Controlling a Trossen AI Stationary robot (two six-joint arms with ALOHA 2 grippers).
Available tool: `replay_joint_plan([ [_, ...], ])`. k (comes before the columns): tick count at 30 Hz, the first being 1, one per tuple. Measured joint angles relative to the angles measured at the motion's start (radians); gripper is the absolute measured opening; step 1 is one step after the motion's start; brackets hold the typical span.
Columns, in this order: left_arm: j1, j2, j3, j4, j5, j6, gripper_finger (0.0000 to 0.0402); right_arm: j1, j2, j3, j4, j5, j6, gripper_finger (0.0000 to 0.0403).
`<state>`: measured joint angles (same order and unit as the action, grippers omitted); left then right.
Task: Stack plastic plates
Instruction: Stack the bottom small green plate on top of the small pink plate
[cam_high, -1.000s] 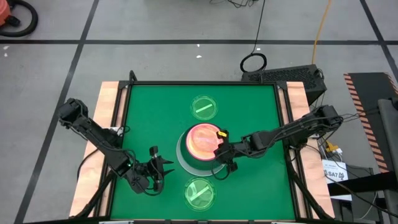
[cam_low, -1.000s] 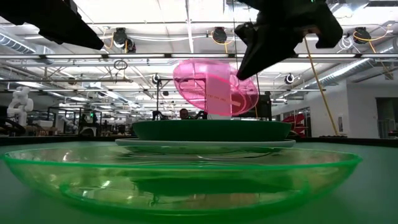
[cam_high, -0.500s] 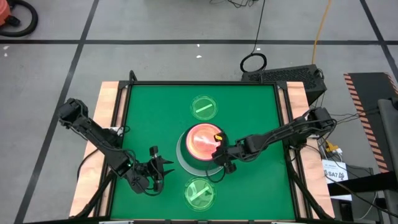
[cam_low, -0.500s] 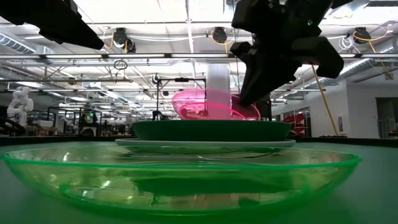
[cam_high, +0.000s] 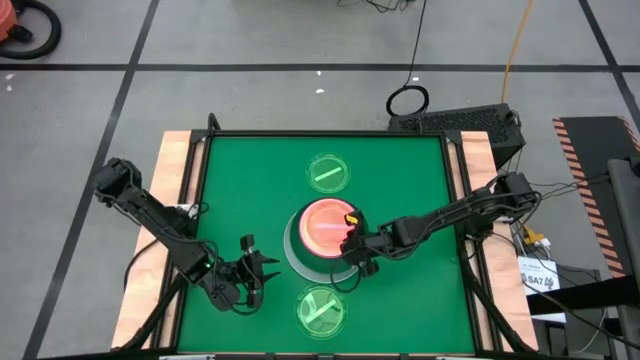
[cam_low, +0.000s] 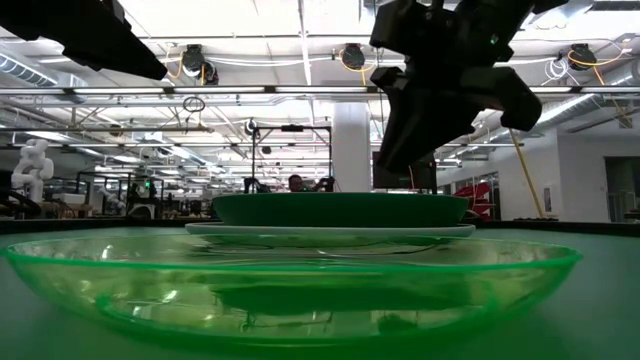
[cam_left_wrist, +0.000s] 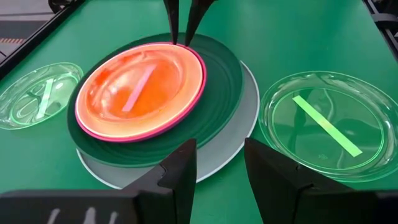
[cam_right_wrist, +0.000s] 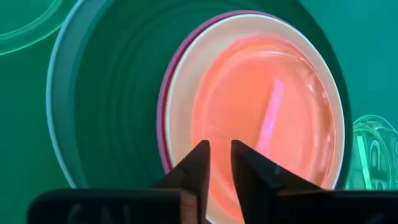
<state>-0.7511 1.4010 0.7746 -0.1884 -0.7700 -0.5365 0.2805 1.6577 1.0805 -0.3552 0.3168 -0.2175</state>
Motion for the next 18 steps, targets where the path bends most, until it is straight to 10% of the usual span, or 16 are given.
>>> replay_joint_plan([
  [18,-0.025,0.000,0.000,0.067,0.001,-0.006,0.0143,0.117,-0.104,0.001,0.026,-0.002,0.153,0.0117],
])
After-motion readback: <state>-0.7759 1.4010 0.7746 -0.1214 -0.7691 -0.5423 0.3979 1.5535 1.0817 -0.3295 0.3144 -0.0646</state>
